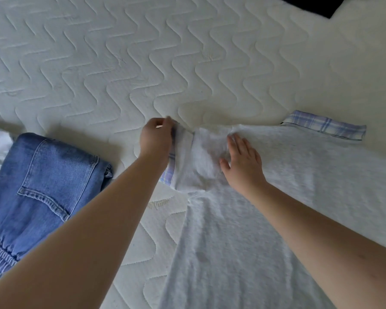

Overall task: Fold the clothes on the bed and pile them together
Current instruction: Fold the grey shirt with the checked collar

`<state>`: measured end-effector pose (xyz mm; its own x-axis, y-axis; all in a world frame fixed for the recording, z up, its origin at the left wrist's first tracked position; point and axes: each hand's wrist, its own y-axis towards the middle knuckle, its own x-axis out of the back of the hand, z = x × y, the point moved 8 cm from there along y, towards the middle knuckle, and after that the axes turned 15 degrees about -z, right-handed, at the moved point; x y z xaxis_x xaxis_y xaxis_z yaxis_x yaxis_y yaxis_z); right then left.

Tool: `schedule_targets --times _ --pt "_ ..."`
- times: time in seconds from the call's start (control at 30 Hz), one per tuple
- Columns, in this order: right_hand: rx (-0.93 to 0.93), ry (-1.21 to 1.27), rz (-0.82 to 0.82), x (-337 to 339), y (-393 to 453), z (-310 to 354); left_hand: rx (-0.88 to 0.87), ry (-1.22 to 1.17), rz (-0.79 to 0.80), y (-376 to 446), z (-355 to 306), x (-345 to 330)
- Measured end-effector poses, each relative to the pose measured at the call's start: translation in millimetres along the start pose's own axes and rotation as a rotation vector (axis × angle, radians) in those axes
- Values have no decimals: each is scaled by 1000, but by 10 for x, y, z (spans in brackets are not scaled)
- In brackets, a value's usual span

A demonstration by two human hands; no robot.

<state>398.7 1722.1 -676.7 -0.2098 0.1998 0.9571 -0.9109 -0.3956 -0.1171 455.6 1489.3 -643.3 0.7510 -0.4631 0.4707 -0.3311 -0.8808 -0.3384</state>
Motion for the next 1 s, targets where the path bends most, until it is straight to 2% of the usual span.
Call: schedule_targets --times 0.1,0.2,0.3,0.4,0.5,0.57,0.67,0.73,0.8,0.87,1.0 --pt "-7 -10 -8 -2 22 -6 186 -190 -130 52 194 261" --pt "-5 -29 4 -16 56 13 154 -156 -137 64 378 347" --pt "-15 -26 -17 23 127 46 157 -133 14 56 561 306" --pt "-6 0 -133 165 261 120 141 80 125 41 689 329" --pt "83 42 -191 242 407 326 133 224 207 -54 784 395" --pt "187 64 -168 200 459 543 99 288 343 -178 845 418" --pt "270 82 -104 62 498 792 -82 413 595 -376 874 432" --pt "251 47 -65 -33 550 872 -228 545 669 -436 902 442" --pt "229 0 -40 -85 620 930 -322 643 632 -421 909 473" --pt "208 -17 -28 -82 713 980 -348 624 542 -386 871 529" --pt "103 97 -110 66 934 1005 -192 369 261 -318 827 726"
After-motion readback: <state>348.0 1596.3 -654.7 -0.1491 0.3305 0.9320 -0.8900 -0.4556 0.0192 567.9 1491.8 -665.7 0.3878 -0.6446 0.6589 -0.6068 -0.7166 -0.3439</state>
